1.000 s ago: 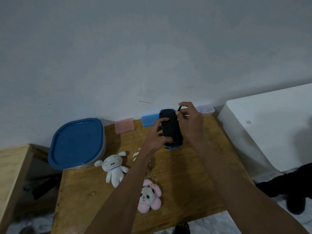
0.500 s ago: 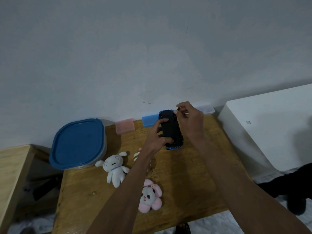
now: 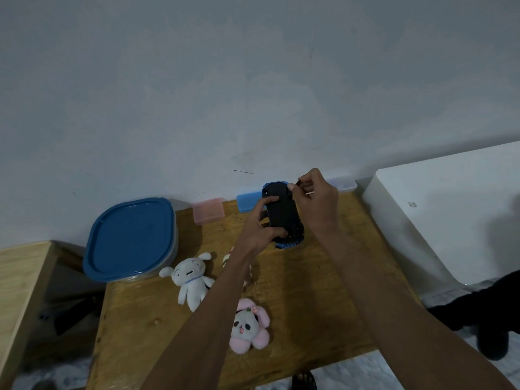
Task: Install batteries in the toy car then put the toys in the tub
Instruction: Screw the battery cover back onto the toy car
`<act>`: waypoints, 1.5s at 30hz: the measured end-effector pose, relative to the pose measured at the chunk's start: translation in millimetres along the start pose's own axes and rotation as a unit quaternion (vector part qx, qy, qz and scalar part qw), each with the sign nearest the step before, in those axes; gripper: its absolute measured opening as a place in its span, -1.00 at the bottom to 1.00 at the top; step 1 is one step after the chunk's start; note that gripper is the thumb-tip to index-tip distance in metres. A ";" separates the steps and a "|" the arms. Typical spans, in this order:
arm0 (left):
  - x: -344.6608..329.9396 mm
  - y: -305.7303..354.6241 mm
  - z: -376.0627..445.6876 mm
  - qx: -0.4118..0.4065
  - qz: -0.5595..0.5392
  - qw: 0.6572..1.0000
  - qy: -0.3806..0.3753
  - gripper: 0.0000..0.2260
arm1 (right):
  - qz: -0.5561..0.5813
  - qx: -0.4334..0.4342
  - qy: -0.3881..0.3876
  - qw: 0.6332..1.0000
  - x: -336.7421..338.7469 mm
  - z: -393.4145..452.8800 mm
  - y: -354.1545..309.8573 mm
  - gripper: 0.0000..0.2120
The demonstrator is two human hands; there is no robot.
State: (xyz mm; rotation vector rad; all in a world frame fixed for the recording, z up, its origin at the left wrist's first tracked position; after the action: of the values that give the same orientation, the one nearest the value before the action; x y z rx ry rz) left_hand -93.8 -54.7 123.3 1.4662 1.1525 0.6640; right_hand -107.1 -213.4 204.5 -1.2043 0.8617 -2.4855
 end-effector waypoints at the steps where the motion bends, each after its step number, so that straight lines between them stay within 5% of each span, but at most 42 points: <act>1: 0.2 0.0 -0.8 0.000 0.000 1.000 -0.001 -0.30 | 0.002 -0.002 -0.001 1.000 0.0 0.2 0.1 -0.78; 45: 7.2 3.5 -1.1 -0.006 -0.020 1.000 -0.011 -0.31 | 0.127 -0.098 -0.012 0.987 -6.2 2.0 13.5 -0.80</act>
State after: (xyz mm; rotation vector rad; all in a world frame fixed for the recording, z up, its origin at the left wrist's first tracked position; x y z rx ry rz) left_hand -91.1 -47.4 125.6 1.4329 1.1560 0.6258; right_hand -102.1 -222.1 193.4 -1.1010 1.1959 -2.2205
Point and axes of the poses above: each hand's wrist, its own z-axis towards the middle knuckle, its own x-axis out of the back of the hand, y = z × x, the point moved 8 cm from there along z, towards the middle knuckle, and after that the axes turned 13 degrees about -z, right-handed, at the moved point
